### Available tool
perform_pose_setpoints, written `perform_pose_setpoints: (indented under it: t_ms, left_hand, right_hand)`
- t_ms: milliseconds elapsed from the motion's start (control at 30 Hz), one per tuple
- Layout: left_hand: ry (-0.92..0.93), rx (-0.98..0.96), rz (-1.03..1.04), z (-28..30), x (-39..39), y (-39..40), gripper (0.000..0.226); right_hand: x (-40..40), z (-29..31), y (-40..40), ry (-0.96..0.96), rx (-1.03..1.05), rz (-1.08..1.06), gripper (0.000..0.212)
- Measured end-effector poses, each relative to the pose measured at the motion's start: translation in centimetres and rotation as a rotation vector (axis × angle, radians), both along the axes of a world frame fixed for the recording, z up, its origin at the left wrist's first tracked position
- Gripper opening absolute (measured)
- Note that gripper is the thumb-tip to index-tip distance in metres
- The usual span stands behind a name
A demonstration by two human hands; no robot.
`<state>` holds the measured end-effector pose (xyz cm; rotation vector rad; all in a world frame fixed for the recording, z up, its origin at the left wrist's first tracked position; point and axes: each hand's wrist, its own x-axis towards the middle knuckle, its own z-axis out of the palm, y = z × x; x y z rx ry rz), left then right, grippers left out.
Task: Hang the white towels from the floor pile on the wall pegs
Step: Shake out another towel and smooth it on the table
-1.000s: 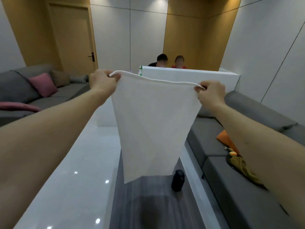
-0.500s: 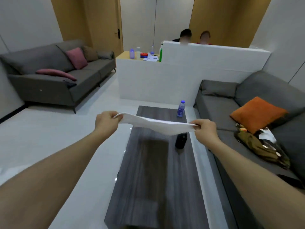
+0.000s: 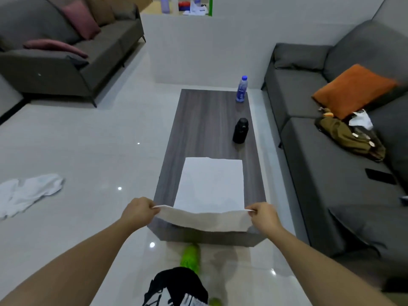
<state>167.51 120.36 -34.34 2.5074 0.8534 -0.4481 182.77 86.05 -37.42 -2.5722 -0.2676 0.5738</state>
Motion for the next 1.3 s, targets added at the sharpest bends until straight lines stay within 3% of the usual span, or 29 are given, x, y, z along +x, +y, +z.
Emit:
perform_pose_setpoints:
  t_ms: [167,367,467,700,900,1100,1200,1300]
  left_hand:
    - [0.071,-0.018,-0.01,-2.3,1.1,0.7,0.028]
    - [0.073,-0.012,-0.015,-5.3,8.1,3.6,0.033]
    - [0.104,-0.044,-0.015,-8.1,12.4,4.9,0.035]
    - [0.296,-0.1,-0.136,-19.5,20.5,6.3,0.024]
    - [0.292,-0.104,-0.193,-27.5,22.6,6.0,0.028]
    - [0.178,-0.034,-0.285,-30.8,23.9,6.7,0.04]
    - [0.294,-0.076,-0.358,-31.1,24.3,6.9,0.039]
    - [0.386,-0.126,-0.396,-31.0,24.0,7.0,0.033]
  right_hand:
    - [0.7,-1.8,0.0,0.048,-0.012,-0.064,0.02]
    - [6.3,-4.0,2.4,0.053,-0.071,-0.164,0.014]
    - [9.7,-6.4,3.7,0.081,-0.126,-0.219,0.022]
    - [15.7,-16.8,6.9,0.26,-0.243,-0.326,0.016]
    - [18.0,-23.8,8.8,0.253,-0.362,-0.151,0.018]
    - [20.0,-26.6,9.3,0.168,-0.464,0.024,0.028]
    - [20.8,-26.7,9.0,0.281,-0.431,0.052,0.031]
    - [20.8,-26.0,8.9,0.374,-0.377,0.056,0.018]
